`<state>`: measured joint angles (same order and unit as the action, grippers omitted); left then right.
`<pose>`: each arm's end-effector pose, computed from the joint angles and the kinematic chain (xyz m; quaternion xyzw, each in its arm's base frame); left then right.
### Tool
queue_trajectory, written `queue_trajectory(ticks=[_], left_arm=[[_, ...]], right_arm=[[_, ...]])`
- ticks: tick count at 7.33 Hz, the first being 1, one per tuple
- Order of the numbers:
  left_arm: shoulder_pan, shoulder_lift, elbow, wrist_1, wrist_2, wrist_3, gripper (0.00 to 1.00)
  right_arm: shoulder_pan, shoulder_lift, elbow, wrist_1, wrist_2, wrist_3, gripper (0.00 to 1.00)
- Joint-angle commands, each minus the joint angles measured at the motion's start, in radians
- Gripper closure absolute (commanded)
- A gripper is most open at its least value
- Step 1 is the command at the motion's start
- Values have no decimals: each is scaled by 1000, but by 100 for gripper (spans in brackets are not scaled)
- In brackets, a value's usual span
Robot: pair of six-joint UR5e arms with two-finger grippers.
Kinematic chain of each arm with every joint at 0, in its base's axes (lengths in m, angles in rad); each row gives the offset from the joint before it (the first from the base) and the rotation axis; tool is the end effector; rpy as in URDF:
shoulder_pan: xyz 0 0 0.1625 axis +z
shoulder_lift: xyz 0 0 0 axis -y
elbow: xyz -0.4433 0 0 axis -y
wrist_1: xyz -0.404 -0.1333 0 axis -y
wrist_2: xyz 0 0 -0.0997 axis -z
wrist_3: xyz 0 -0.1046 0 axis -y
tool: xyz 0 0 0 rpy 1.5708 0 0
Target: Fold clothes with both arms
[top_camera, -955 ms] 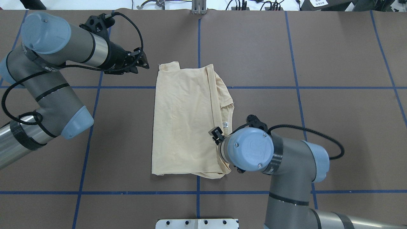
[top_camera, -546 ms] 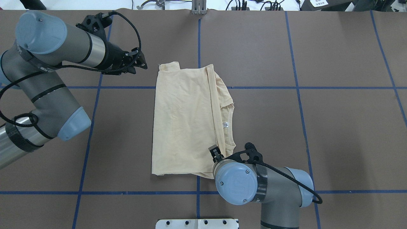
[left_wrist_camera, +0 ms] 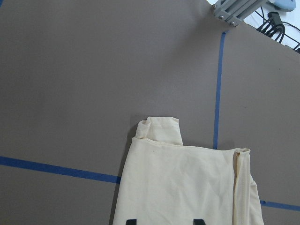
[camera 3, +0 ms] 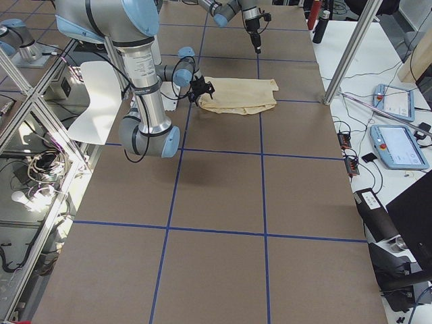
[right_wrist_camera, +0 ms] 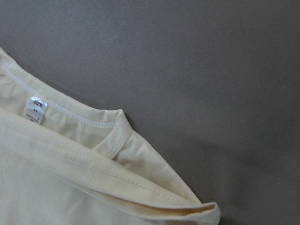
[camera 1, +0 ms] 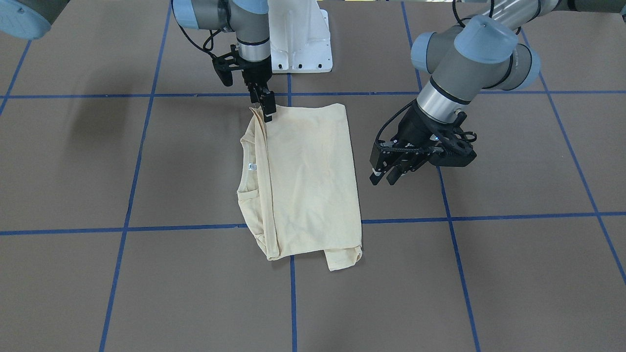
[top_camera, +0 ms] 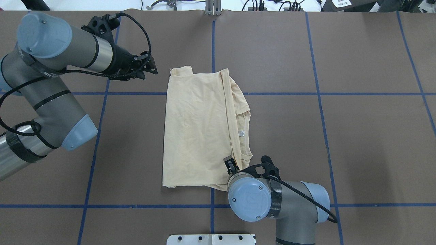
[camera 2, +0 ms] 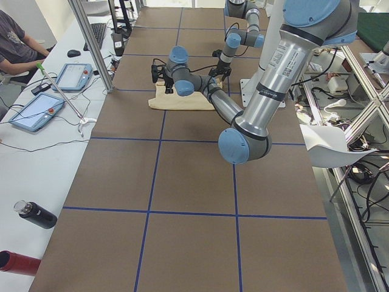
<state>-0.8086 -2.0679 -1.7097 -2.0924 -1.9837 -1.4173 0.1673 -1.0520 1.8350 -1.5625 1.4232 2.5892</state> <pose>0.3926 -0.5435 0.2593 0.0956 0.5540 -0.1574 0.8119 -0.6160 -0.2548 0.2643 -0.0967 -0.3782 0.5377 0.7473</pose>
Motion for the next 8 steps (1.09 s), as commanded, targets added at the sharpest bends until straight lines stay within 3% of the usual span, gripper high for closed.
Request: queue_trajectory(ticks=[1, 2, 3, 8], left_arm=[[0, 0, 2, -2, 0, 1, 50], [2, 0, 4, -2, -1, 0, 50], [0, 0, 4, -2, -1, 0, 50], [0, -1, 5, -2, -3, 0, 50]], right_arm=[[0, 3, -28, 13, -1, 6, 20], [0, 6, -26, 13, -1, 17, 53], [0, 6, -19, 13, 2, 20, 100], [1, -8, 35, -2, 26, 2, 100]])
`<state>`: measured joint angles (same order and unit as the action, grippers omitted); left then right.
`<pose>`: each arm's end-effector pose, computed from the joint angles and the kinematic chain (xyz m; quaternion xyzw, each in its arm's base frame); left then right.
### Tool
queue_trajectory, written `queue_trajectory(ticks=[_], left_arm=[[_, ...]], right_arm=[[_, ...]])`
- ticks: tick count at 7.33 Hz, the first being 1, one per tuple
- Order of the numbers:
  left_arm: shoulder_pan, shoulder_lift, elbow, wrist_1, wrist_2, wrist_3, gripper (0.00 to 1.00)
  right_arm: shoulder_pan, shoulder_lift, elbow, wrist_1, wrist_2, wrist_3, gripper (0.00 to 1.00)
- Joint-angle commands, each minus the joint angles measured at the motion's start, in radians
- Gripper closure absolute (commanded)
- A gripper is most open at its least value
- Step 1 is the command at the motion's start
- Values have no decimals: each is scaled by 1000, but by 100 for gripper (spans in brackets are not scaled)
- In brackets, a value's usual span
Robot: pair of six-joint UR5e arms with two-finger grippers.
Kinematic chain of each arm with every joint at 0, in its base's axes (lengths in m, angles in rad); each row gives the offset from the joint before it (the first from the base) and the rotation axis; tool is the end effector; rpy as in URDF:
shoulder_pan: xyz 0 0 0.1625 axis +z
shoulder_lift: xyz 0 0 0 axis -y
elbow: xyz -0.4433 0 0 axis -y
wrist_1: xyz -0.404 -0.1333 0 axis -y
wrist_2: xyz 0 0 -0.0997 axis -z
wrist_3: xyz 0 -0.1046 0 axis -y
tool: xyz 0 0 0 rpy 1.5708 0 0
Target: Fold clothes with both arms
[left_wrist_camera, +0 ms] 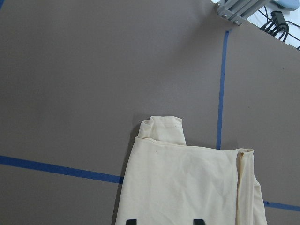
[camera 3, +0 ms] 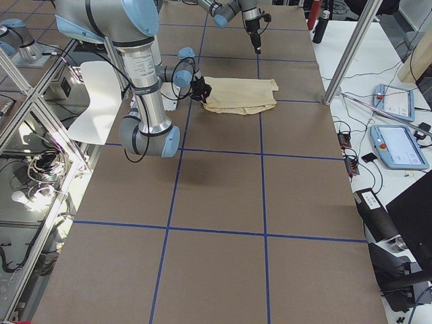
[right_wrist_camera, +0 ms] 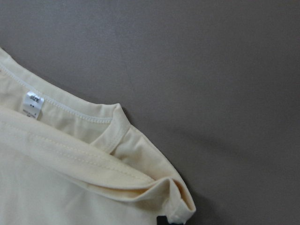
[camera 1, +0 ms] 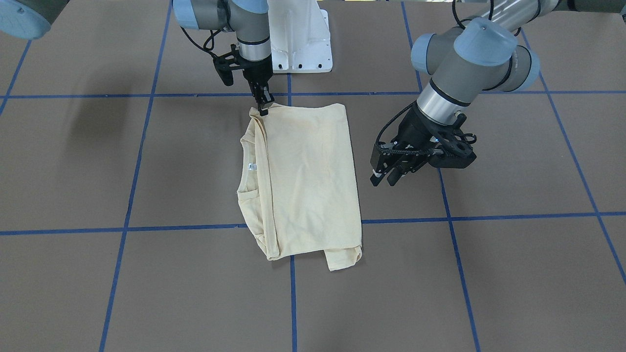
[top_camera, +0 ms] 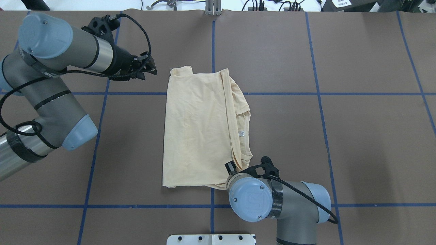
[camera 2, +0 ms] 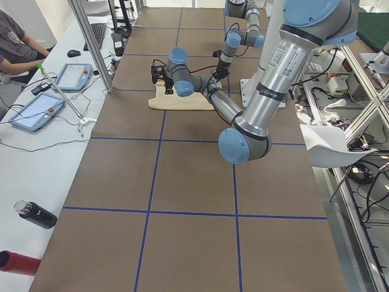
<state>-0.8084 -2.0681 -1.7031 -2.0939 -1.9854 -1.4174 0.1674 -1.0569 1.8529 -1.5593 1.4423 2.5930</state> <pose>0.3940 -0.5446 0.2620 0.0937 0.5526 -0.1577 0.8130 -0.6110 -0.2520 0.2595 -0.1088 -0.3813 0.5351 0.7460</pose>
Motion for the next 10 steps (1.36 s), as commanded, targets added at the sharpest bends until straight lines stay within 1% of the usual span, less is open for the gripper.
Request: queue_trajectory(ticks=[1, 2, 3, 4, 5, 6, 7, 9, 10], left_arm=[[-2, 0, -7, 0, -6, -8, 50], [-2, 5, -41, 2, -7, -15, 50], [3, 52, -102, 2, -10, -111, 50], [21, 80, -151, -1, -4, -268, 50], [99, 142, -223, -6, 20, -396, 50], [180, 176, -260, -6, 130, -453, 50], [283, 201, -265, -6, 222, -524, 50], [478, 229, -270, -6, 415, -639, 50], [556, 230, -268, -3, 460, -665, 50]], right_arm=[[4, -11, 37, -7, 10, -2, 100], [1, -20, 51, -7, 10, -2, 100], [-17, -26, 66, -8, 9, 1, 100], [-40, -34, 72, -8, 9, 10, 100], [-58, -44, 75, -8, 6, 16, 100], [-68, -58, 86, -13, 7, 16, 100], [-74, -83, 113, -13, 9, 15, 100], [-85, -87, 118, -13, 7, 15, 100], [-85, -86, 121, -13, 7, 15, 100]])
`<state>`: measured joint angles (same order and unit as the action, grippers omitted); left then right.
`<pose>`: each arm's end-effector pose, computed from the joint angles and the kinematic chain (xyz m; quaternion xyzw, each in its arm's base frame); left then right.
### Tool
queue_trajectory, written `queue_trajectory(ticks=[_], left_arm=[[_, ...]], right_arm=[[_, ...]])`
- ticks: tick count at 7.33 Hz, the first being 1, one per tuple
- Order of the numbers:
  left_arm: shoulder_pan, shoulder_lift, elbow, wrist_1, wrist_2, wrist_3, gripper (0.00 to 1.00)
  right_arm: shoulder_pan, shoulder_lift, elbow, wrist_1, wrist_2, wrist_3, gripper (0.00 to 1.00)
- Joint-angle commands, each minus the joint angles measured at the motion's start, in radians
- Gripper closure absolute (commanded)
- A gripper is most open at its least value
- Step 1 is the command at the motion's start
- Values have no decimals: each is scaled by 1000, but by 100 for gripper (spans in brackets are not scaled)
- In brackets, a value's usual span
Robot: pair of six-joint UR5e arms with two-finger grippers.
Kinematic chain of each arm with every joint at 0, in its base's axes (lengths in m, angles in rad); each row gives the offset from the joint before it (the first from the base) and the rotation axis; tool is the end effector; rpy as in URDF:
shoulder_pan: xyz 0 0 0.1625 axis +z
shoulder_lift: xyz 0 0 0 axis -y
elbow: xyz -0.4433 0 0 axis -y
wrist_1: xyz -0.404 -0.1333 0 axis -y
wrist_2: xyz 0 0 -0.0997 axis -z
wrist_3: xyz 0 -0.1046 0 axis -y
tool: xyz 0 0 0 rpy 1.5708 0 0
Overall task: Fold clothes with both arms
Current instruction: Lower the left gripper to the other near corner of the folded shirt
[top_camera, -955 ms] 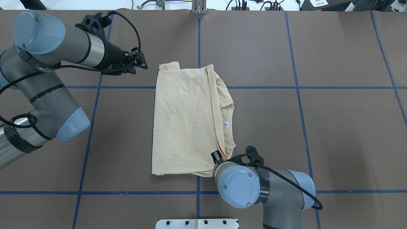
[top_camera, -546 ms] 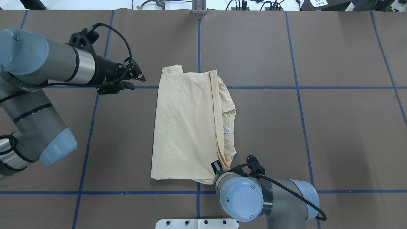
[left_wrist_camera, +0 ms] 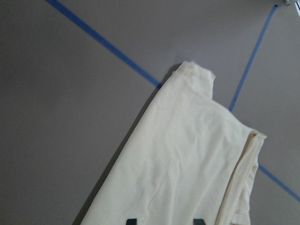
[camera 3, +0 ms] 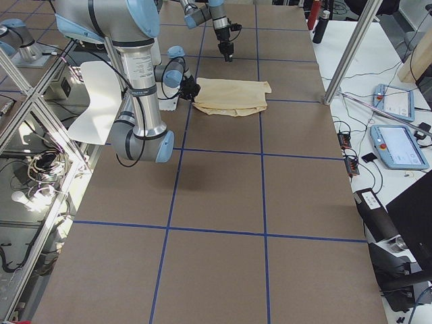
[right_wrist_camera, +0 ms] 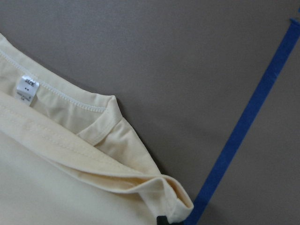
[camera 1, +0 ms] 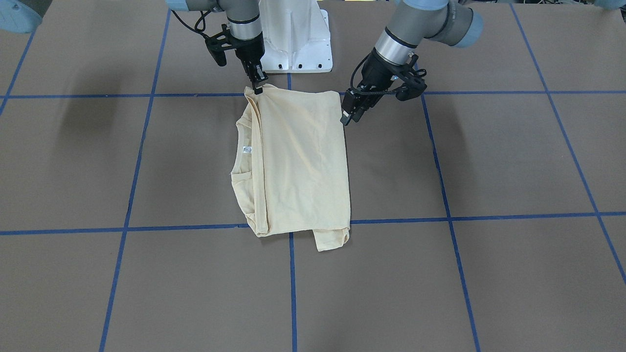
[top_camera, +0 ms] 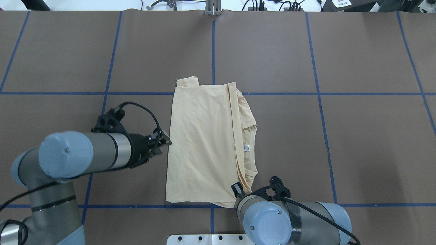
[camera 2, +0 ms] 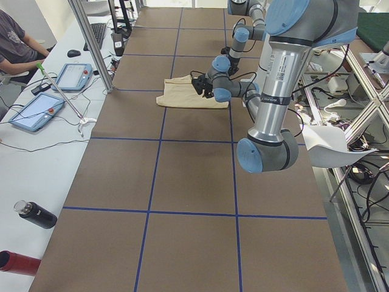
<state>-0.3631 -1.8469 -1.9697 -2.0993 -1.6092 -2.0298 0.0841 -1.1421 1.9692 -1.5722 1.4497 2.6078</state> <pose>0.4865 -0.3232 0.2810 -0.0429 0.5646 -0.3194 0.7599 -0.5873 -0.1960 0.2655 -0.1344 -0.3813 0.5067 0.7615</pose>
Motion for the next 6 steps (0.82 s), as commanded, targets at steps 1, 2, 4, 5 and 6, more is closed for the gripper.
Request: queue_trajectory(ticks=[1, 2, 4, 5, 6], left_arm=[[139, 38, -2, 5, 90, -55, 50], [159, 81, -2, 4, 95, -55, 50], [194, 86, 11, 2, 94, -107, 50], [217, 81, 11, 2, 95, -124, 51], [222, 78, 12, 2, 94, -125, 51]], right_arm=[[-1, -1, 7, 0, 0, 0, 100], [-1, -2, 8, 0, 0, 0, 100], [2, -4, 8, 0, 0, 0, 100], [5, -5, 8, 0, 0, 0, 100], [5, -16, 10, 0, 0, 0, 100]])
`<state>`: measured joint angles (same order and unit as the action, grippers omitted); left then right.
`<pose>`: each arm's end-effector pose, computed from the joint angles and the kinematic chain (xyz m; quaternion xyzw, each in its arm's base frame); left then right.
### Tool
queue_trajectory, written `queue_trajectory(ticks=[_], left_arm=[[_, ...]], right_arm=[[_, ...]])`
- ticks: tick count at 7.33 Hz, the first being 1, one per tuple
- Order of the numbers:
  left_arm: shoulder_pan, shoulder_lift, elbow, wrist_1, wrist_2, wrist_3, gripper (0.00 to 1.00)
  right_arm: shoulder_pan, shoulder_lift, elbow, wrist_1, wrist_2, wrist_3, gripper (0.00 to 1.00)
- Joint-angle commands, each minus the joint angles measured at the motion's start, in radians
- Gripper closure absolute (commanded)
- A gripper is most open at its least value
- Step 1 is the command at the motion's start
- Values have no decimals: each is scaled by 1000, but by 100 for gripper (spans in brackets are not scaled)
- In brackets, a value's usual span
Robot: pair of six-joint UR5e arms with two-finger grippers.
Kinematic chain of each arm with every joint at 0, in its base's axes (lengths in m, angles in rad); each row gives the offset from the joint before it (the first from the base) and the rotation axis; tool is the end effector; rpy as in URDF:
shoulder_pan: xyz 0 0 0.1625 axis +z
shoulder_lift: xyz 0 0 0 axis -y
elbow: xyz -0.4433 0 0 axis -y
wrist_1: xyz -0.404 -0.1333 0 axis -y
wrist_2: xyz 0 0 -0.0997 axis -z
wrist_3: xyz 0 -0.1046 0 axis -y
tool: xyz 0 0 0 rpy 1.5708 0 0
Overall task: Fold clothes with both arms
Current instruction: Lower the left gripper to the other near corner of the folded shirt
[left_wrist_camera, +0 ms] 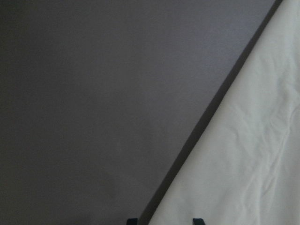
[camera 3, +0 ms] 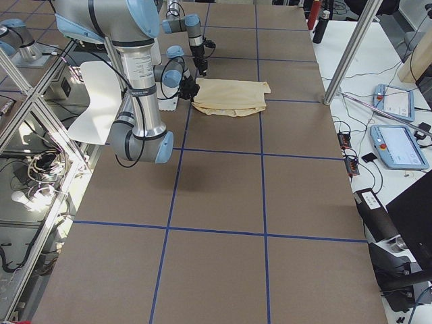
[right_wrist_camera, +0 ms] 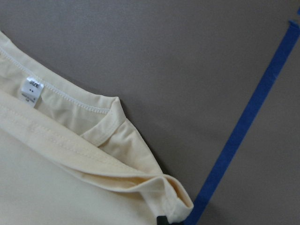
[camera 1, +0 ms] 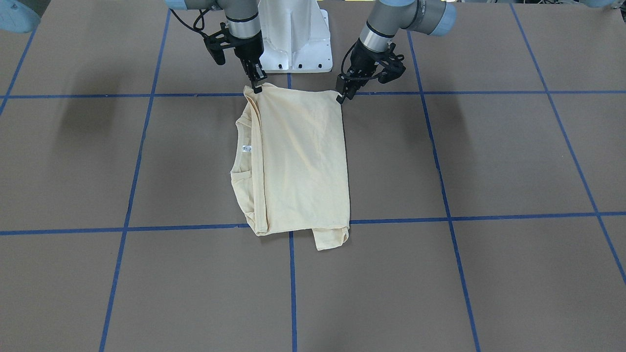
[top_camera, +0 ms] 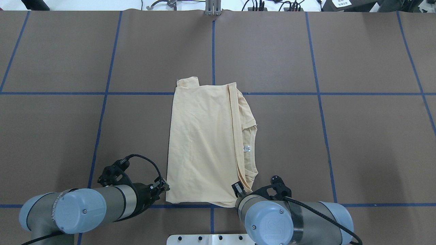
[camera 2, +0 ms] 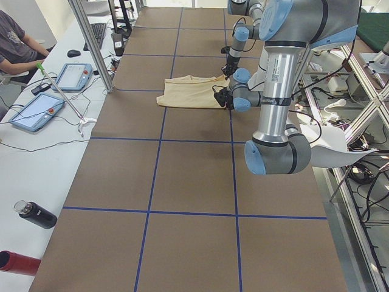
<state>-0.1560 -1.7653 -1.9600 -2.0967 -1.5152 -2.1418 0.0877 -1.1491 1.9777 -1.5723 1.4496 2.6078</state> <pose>0.5323 -0.2245 0.3320 -0.0854 0.5201 -0.3158 0.7889 -0.5833 -0.1978 0.2661 -0.1340 -0.3821 0.5079 0.7603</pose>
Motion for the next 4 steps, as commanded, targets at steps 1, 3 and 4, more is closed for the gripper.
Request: queue_trajectory(ticks=[1, 3, 4], left_arm=[[25, -15, 6, 0, 0, -18, 51], [36, -28, 6, 0, 0, -20, 51], [45, -34, 12, 0, 0, -20, 51]], right_arm=[[3, -9, 1, 0, 0, 0, 100], [3, -9, 6, 0, 0, 0, 100], [3, -9, 7, 0, 0, 0, 100]])
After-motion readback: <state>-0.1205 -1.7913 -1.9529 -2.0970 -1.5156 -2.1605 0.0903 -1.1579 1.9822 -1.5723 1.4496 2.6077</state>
